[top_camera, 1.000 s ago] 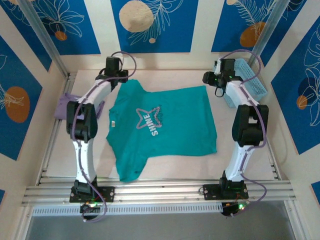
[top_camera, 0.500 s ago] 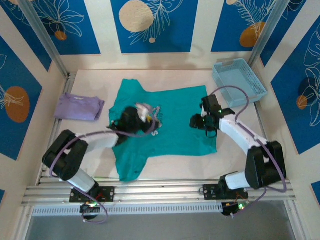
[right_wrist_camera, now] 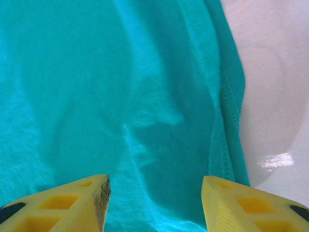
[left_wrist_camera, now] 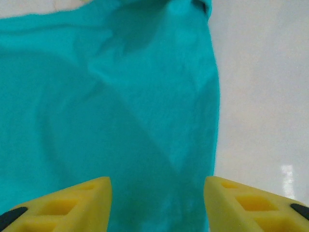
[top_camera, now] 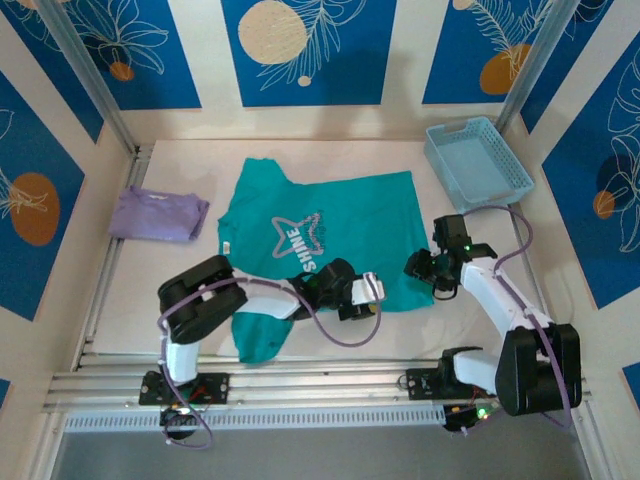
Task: Fold the inside-out t-shirt
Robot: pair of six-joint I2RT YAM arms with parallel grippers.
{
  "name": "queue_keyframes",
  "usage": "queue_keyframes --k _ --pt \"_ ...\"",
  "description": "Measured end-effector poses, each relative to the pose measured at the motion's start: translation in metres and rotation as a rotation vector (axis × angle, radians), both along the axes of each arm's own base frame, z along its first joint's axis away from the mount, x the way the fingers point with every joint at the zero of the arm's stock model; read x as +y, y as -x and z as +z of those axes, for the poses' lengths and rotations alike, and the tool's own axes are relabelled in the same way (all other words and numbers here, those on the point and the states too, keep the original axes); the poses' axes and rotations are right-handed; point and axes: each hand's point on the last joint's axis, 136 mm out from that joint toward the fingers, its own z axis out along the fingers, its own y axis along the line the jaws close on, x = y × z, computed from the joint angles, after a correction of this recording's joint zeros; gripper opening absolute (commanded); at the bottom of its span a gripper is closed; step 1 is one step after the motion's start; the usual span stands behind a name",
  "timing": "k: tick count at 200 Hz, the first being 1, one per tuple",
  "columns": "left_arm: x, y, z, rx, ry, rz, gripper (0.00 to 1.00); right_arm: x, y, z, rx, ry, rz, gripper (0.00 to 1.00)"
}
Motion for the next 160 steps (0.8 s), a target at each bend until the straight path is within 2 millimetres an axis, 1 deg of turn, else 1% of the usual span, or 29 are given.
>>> queue_keyframes --k 11,19,33,54,61,79,110,138,160 --pt "0.000 -0.002 -0.010 0.000 -0.037 -0.004 0.45 0.001 -0.001 0.004 -0.015 -0.006 0.002 0.53" --pt "-0.003 -0.004 -0.010 -0.008 -0.041 -0.009 0.41 0.001 -0.001 0.005 -0.022 -0.010 0.004 0.53" --pt "-0.005 -0.006 -0.008 -0.023 -0.053 -0.013 0.32 0.003 -0.001 0.007 -0.026 -0.016 0.010 0.53" --pt "0.000 -0.005 -0.013 -0.030 -0.089 -0.022 0.15 0.004 0.000 0.007 -0.026 -0.021 0.018 0.52" --pt "0.002 -0.005 -0.014 -0.035 -0.100 -0.023 0.12 0.004 0.000 0.007 -0.026 -0.021 0.019 0.52" --pt "0.008 -0.005 -0.015 -0.037 -0.124 -0.016 0.09 0.008 0.001 0.007 -0.025 -0.027 0.031 0.52" --pt "0.036 -0.003 -0.015 -0.012 -0.169 0.027 0.06 0.022 0.008 0.005 -0.010 -0.022 0.093 0.52" --pt "0.062 -0.004 -0.015 0.036 -0.188 0.084 0.05 0.039 0.022 0.004 0.008 0.018 0.165 0.52" --pt "0.071 -0.005 -0.016 0.059 -0.190 0.112 0.05 0.052 0.036 0.000 0.009 0.055 0.207 0.52"
